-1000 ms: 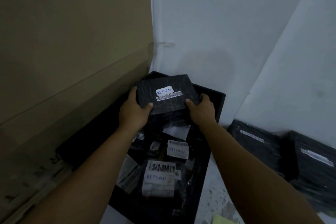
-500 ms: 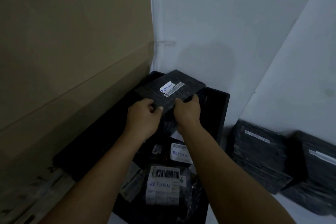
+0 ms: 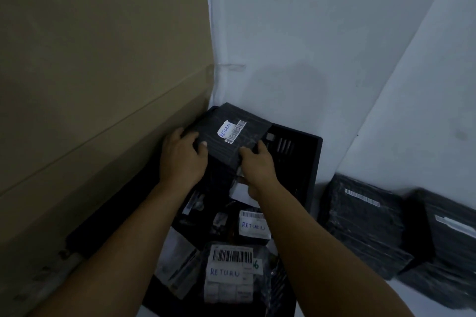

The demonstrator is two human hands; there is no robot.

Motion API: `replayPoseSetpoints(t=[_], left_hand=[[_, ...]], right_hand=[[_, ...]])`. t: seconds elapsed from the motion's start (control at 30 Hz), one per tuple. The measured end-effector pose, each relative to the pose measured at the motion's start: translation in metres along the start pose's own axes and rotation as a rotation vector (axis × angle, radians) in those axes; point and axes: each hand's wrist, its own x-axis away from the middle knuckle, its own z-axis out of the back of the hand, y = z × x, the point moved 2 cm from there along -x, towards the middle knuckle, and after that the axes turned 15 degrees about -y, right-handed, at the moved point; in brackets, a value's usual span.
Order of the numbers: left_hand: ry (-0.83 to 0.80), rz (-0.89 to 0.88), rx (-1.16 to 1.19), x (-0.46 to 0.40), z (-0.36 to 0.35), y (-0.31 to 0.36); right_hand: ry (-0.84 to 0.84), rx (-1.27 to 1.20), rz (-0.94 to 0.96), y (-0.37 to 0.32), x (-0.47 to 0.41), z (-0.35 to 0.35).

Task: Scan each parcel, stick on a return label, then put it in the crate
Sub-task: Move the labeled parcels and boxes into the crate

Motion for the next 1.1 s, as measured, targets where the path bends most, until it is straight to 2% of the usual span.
replayPoseSetpoints(t=[0.07,0.17,0.33,0.47,0.63,0.8,0.97,1.1], left_hand=[[0.067,-0.129,-0.111,0.003,-0.003,-0.001],[-0.02,-0.223,-0.086,0.007,-0.01,-0.003],[-0.097,-0.235,-0.06,0.005,-0.015,-0.001],[-0.103,-0.234,-0.056,0.005,-0.012,0.001],[-0.021,-0.265,-0.032,0.017,-0.007,0.015],[0.022,-0.294,0.101,0.041,-0.01,0.061],[-0.064,-0.428,0.259,0.077,-0.034,0.134],[-0.147,-0.537,0.335,0.107,-0.068,0.189]], right_hand=[[-0.002,0.155,0.008,0.0,-0.007,-0.011],[-0.027,0.34,-0.008,0.003,-0.015,-0.021],[-0.073,0.335,-0.036,0.006,-0.022,-0.011],[-0.061,0.307,0.029,0.005,-0.015,-0.005],[0.06,0.404,0.123,-0.005,0.015,0.014],[0.21,0.541,0.3,-0.027,0.071,0.053],[0.383,0.505,0.376,-0.028,0.137,0.124],[0.521,0.578,0.298,-0.008,0.181,0.195]])
